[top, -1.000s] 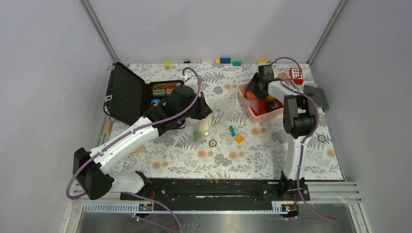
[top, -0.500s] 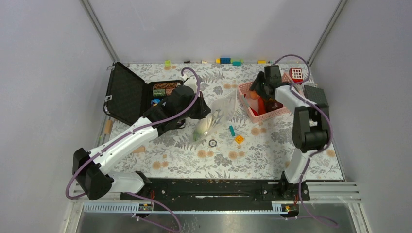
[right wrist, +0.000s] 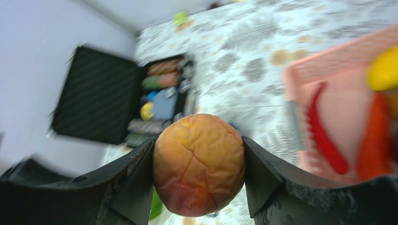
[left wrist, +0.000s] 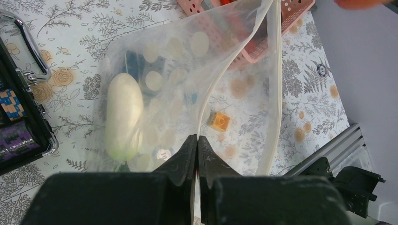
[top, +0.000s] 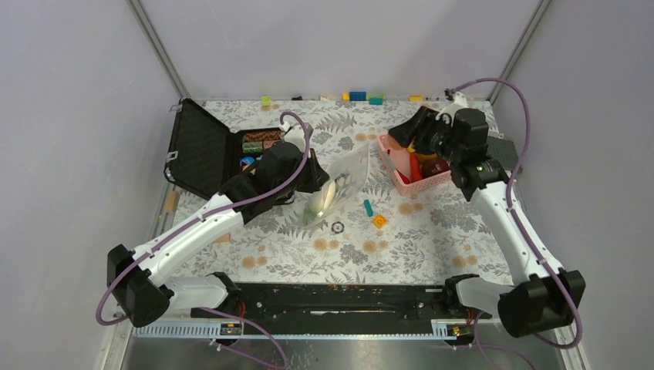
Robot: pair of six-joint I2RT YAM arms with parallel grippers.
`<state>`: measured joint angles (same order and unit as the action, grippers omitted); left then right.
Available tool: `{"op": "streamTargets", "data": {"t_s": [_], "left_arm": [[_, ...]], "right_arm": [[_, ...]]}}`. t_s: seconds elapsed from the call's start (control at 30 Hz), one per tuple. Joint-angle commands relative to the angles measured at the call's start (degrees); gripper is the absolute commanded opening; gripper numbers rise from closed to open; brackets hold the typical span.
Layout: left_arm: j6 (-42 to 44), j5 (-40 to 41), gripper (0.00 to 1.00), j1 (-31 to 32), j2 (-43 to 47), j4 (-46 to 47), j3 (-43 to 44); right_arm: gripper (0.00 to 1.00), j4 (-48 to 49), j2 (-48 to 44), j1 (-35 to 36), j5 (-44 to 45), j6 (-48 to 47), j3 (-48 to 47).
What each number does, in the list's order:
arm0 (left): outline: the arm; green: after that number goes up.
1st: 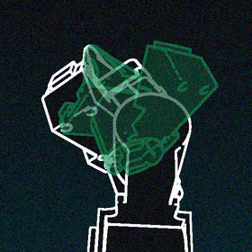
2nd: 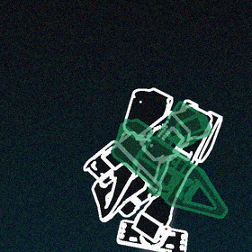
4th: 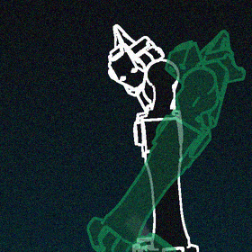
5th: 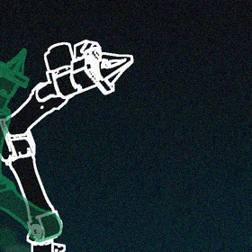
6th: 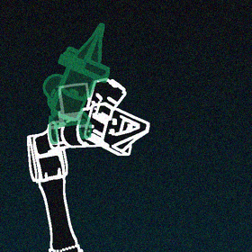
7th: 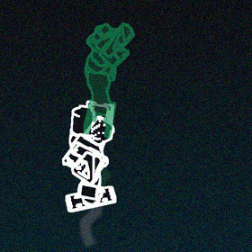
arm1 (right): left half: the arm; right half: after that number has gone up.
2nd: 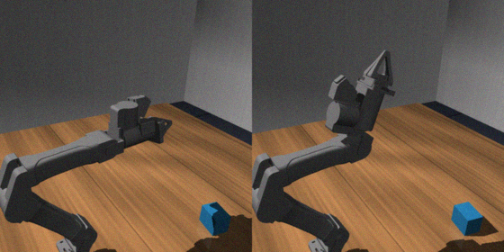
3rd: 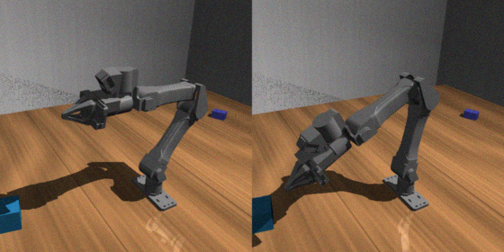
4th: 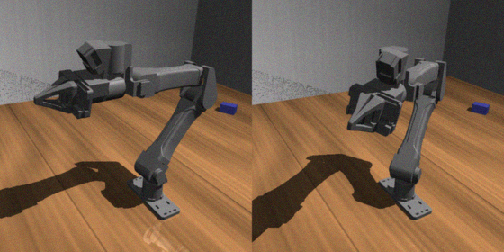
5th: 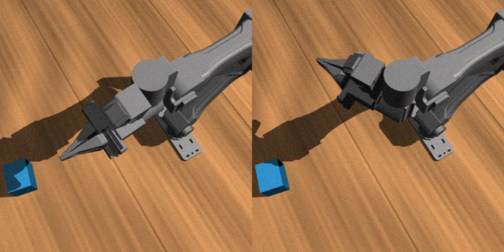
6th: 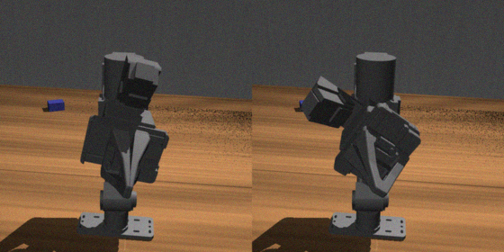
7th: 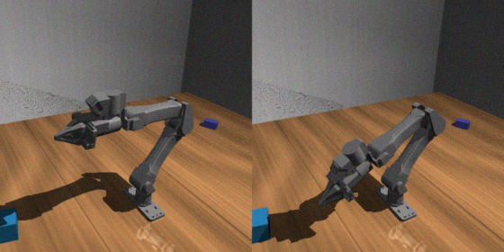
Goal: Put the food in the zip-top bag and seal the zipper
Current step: Pick up the fake fruit from the bin.
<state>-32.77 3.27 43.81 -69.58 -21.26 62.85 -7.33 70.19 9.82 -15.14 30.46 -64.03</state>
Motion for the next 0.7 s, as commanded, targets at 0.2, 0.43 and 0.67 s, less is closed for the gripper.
{"op": "streamTargets", "data": {"t_s": [0.2, 0.43, 0.67], "left_arm": [[0.85, 2.82, 0.0, -0.13, 3.11, 3.63, -0.77], [1.27, 2.86, 0.0, -0.16, 3.49, 5.38, -0.91], [1.42, 0.06, 0.0, -0.13, 5.64, 9.33, -4.02]], "right_arm": [[0.37, 2.8, -7.88, 20.43, -10.54, -5.0, 1.7], [0.37, 4.39, -3.71, 28.19, 2.4, -5.91, 1.98], [0.49, 1.21, 0.91, 30.36, 11.79, -6.55, 0.09]]}}
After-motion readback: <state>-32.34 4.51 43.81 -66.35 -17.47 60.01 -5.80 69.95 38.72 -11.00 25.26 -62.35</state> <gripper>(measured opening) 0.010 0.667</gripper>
